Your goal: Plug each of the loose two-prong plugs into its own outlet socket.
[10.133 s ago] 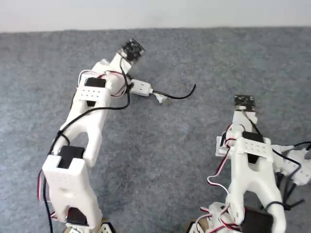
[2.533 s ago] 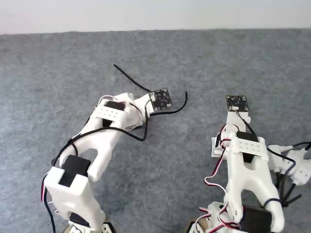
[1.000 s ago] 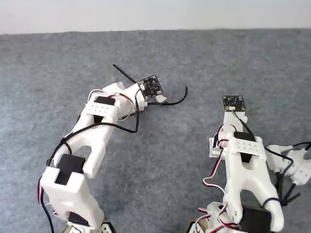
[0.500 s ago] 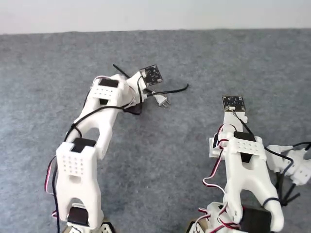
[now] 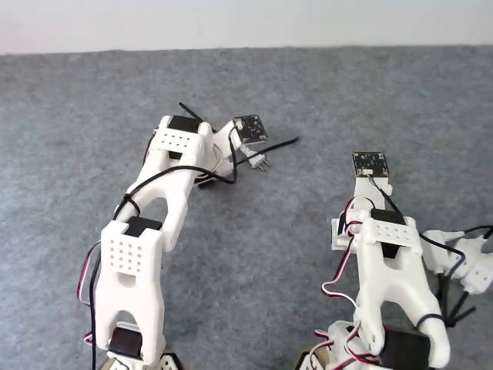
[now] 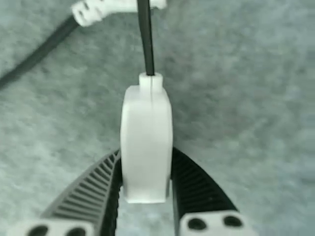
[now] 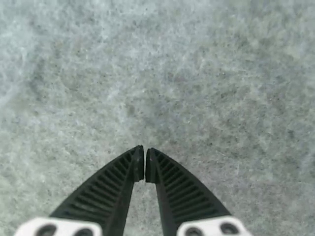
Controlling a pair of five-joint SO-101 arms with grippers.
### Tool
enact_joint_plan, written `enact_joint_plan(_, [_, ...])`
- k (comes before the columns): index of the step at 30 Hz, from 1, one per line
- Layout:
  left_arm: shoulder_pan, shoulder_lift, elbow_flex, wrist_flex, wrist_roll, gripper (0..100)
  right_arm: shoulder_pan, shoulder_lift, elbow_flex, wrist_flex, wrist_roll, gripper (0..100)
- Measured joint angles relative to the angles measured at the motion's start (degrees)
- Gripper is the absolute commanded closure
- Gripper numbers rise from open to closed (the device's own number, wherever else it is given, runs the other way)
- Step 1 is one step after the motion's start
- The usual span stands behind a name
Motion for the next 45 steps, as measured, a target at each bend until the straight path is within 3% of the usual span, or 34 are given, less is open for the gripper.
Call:
enact_joint_plan(4, [-0.79, -3.16, 3.78, 3.69, 1.32, 99, 0.00, 0.00, 0.00, -0.44, 0.00, 98.6])
enact_joint_plan(8, [-0.97, -10.64, 15.65, 2.99, 1.32, 99, 0.00, 0.00, 0.00, -0.70, 0.00, 98.6])
enact_joint_plan(13, [1.14, -26.81, 39.03, -8.00, 3.96, 99, 0.00, 0.00, 0.00, -0.70, 0.00, 98.6])
enact_joint_plan(18, [2.90, -45.10, 62.86, -23.03, 13.89, 99, 0.00, 0.00, 0.00, -0.70, 0.00, 98.6])
enact_joint_plan(22, [2.81, -55.56, 74.37, -27.69, 21.80, 98, 0.00, 0.00, 0.00, -0.70, 0.00, 98.6])
enact_joint_plan(27, [2.73, -63.47, 82.20, -27.87, 23.38, 96, 0.00, 0.00, 0.00, -0.70, 0.00, 98.6])
enact_joint_plan(34, [4.75, -71.38, 88.09, -27.69, 24.53, 69, 0.00, 0.00, 0.00, -0.70, 0.00, 98.7])
enact_joint_plan(39, [5.98, -78.42, 90.55, -27.16, 24.88, 73, 0.00, 0.00, 0.00, -0.70, 0.00, 98.7])
enact_joint_plan(45, [5.98, -91.08, 90.64, -18.29, 24.88, 83, 0.00, 0.00, 0.00, -0.70, 0.00, 98.7])
